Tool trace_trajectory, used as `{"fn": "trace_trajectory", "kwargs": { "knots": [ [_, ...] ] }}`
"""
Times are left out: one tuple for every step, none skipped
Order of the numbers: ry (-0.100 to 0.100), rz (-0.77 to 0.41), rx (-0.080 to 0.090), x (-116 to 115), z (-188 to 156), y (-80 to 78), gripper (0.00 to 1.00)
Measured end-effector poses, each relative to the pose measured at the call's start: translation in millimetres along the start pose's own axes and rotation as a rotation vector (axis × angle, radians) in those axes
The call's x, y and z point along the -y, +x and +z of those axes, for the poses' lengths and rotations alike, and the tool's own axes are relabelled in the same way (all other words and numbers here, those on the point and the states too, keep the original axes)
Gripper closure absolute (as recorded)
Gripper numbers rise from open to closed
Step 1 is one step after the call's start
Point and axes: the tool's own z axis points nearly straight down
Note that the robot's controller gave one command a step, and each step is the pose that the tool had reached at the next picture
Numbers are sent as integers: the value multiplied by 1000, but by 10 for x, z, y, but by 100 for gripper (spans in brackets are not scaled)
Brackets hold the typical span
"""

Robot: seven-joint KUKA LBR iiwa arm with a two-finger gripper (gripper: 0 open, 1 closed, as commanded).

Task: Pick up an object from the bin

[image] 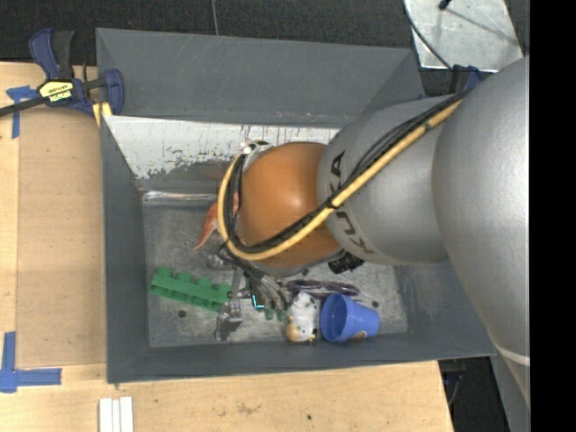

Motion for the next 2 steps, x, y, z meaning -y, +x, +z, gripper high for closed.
{"fn": "trace_trajectory", "kwargs": {
  "knots": [
    [-2, 3, 8, 7, -38, -23, 0],
    [-1, 135, 7, -268, -90, -104, 0]
  ]
}}
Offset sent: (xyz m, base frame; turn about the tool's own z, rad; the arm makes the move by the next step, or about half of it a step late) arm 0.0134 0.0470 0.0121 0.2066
